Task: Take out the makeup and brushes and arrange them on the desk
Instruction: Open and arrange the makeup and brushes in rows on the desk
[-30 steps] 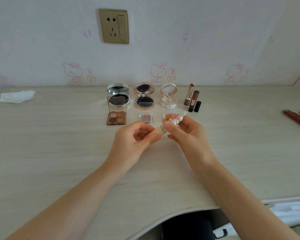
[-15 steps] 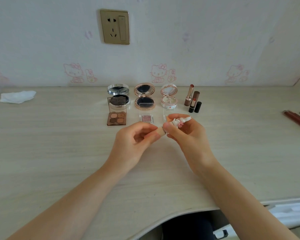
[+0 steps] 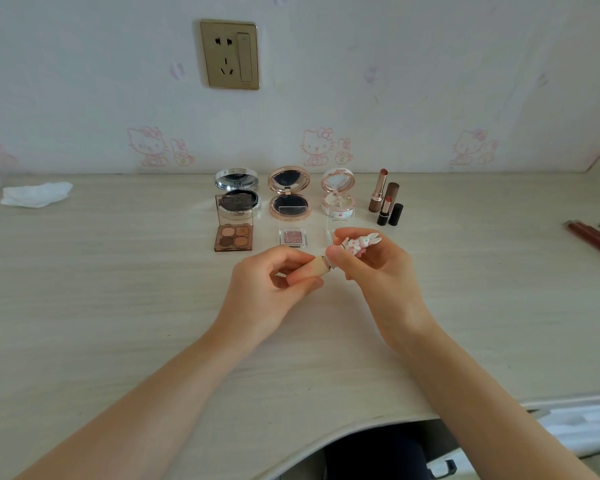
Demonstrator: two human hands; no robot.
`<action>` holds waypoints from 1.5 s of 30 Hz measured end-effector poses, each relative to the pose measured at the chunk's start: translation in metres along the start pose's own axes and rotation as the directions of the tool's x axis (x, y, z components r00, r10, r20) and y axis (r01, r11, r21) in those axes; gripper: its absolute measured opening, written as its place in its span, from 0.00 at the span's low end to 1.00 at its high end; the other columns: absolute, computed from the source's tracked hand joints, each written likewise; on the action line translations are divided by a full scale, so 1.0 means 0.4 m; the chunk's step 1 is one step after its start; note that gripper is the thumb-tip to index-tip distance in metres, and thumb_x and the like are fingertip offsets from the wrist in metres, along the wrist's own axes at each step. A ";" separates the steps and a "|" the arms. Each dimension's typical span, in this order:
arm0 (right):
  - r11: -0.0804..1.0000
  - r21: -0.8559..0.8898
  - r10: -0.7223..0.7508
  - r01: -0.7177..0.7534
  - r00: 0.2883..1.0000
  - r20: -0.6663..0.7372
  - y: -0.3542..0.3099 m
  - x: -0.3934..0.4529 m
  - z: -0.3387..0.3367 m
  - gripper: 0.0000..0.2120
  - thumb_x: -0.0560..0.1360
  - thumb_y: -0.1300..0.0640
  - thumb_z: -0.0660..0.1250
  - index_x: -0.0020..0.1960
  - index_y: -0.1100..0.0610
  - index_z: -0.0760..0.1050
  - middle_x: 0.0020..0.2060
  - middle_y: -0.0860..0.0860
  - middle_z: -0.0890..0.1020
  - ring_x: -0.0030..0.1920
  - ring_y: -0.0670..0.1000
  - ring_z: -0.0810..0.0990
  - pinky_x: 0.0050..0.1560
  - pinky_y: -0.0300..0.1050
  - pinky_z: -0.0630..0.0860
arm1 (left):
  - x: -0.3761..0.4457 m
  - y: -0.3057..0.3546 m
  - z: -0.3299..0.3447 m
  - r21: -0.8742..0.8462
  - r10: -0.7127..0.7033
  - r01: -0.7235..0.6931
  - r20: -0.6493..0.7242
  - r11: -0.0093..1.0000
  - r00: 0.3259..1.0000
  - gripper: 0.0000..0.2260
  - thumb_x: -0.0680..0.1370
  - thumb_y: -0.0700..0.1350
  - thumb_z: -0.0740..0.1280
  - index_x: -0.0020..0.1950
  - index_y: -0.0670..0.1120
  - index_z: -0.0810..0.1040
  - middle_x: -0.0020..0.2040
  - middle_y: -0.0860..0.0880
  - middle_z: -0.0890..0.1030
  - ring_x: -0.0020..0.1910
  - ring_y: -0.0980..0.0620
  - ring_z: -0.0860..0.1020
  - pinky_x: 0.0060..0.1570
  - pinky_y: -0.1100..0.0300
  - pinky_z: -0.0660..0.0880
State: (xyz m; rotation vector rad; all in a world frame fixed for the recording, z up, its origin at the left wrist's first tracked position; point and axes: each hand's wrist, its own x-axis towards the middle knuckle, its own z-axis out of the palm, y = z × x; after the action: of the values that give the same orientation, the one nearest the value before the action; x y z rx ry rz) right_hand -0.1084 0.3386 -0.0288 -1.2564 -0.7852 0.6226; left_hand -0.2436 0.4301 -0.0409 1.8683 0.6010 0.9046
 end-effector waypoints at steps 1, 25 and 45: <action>1.000 -0.010 0.001 -0.001 1.000 -0.011 0.000 0.000 0.001 0.10 0.69 0.59 0.75 0.50 0.52 0.81 0.37 0.45 0.82 0.38 0.42 0.79 0.39 0.33 0.74 | 0.000 0.000 0.000 0.005 0.005 -0.005 0.003 1.000 1.000 0.10 0.68 0.40 0.77 0.47 0.48 0.83 0.41 0.55 0.84 0.42 0.55 0.82 0.42 0.63 0.78; 1.000 -0.007 0.029 -0.029 0.999 -0.021 0.008 0.001 -0.006 0.11 0.69 0.57 0.75 0.48 0.55 0.77 0.42 0.51 0.82 0.41 0.45 0.82 0.43 0.39 0.76 | -0.007 0.007 0.000 -0.007 0.014 -0.014 0.048 1.000 0.999 0.06 0.73 0.41 0.73 0.49 0.46 0.82 0.42 0.52 0.84 0.45 0.54 0.82 0.46 0.64 0.76; 0.990 0.131 0.057 -0.057 0.998 0.010 0.002 0.000 -0.003 0.17 0.71 0.64 0.72 0.58 0.53 0.76 0.48 0.52 0.84 0.48 0.49 0.83 0.46 0.37 0.77 | -0.004 0.006 -0.003 0.015 0.036 -0.036 0.003 0.999 0.999 0.07 0.72 0.42 0.74 0.50 0.47 0.82 0.44 0.54 0.84 0.44 0.58 0.81 0.43 0.68 0.74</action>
State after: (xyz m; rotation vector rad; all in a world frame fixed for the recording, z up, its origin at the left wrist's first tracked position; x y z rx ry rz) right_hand -0.1073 0.3379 -0.0297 -1.1595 -0.7040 0.7138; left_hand -0.2457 0.4285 -0.0390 1.8989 0.5756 0.9230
